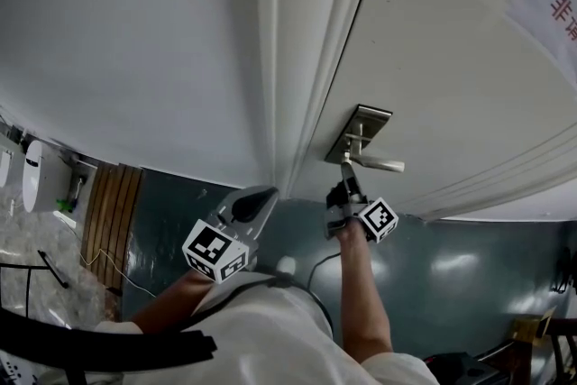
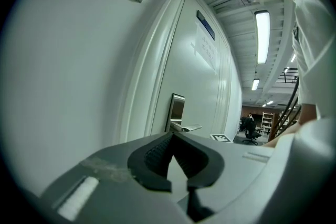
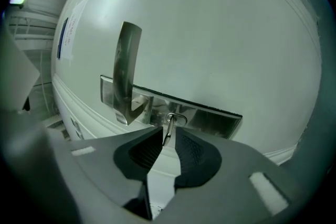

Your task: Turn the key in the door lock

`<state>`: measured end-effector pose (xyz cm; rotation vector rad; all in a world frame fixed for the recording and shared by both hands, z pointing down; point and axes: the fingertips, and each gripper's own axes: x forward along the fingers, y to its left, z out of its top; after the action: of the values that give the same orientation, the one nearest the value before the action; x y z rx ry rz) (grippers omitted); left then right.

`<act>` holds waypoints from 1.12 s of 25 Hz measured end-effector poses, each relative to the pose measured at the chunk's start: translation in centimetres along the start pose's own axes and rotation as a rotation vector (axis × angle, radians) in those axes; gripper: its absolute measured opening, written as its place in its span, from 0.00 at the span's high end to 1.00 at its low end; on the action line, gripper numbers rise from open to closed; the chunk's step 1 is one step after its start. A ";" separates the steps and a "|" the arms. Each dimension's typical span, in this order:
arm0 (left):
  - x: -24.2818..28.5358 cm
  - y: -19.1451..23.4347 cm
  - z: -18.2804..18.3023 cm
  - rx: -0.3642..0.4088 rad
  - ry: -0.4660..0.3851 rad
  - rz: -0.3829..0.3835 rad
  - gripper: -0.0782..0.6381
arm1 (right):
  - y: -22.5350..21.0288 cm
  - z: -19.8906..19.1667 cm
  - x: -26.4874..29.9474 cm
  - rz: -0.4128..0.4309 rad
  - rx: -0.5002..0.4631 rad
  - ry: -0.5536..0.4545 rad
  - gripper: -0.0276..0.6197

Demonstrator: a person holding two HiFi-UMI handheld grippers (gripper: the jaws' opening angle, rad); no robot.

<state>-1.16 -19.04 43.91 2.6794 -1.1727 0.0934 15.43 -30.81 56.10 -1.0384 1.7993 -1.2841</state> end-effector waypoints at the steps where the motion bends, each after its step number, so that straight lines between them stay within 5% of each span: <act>1: -0.1 0.1 0.0 -0.001 -0.001 0.003 0.89 | 0.0 -0.1 0.1 -0.003 0.000 0.002 0.84; 8: -0.5 0.4 0.0 -0.005 -0.011 0.006 0.89 | 0.6 0.1 0.3 -0.075 -0.139 -0.002 0.89; 28: -1.9 1.0 0.6 0.007 -0.029 -0.040 0.89 | 0.6 -0.7 0.4 -0.469 -0.955 0.175 0.88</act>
<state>-3.19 -18.39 43.25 2.7179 -1.1283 0.0524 14.56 -30.74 55.70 -1.9930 2.4698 -0.7137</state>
